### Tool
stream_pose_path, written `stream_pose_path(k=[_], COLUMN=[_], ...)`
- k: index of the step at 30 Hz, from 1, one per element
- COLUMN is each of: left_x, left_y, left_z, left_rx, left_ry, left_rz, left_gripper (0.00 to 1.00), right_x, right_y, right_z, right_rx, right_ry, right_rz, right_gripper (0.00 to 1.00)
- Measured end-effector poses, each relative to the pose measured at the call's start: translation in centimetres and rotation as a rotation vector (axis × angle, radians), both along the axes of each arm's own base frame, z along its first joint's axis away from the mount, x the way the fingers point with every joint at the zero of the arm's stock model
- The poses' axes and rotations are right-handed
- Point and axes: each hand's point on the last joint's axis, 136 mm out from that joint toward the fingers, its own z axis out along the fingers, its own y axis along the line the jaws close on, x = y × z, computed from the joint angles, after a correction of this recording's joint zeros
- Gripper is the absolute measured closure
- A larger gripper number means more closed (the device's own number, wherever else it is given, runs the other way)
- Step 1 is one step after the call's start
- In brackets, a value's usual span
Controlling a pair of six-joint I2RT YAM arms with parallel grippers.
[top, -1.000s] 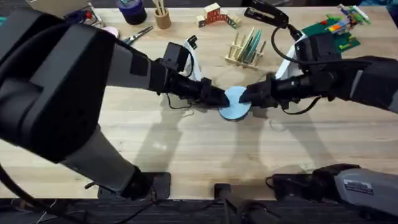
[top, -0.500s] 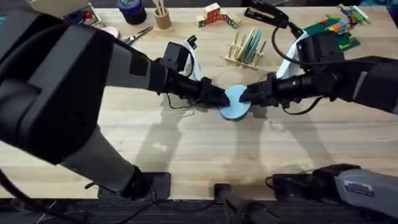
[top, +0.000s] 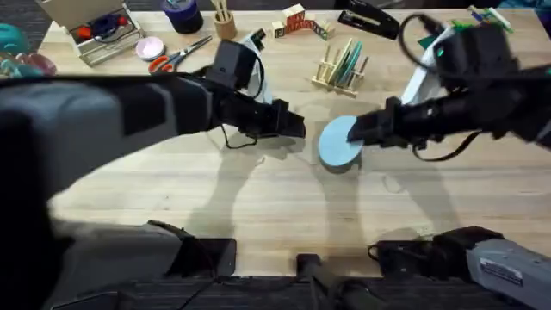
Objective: Pick up the plates from the table one by one and place each into a slot on the dish rack.
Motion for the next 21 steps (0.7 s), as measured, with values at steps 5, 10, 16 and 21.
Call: stream_pose_path(k=[5, 10, 16, 21], left_x=[-0.7, -0.9, 0.3, 1.4], left_y=[2.3, 4.8, 6.9, 8.1], left_z=[1.6, 3.5, 7.5, 10.5], left_rx=[0.125, 0.280, 0.436, 0.525], left_ry=[-0.061, -0.117, -0.227, -0.319], left_rz=[0.041, 0.041, 0.000, -0.027], left_gripper=[0.961, 0.961, 0.961, 0.961], right_x=[1.0, 1.6, 1.9, 2.0], right_y=[-1.5, -3.0, -4.7, -5.9], right_z=[2.9, 5.5, 8.2, 10.4], right_rx=[-0.101, -0.191, -0.280, -0.331], right_ry=[-0.030, -0.059, -0.085, -0.102], right_rz=[-0.026, -0.058, -0.105, -0.160], right_gripper=[0.969, 0.969, 0.969, 0.969])
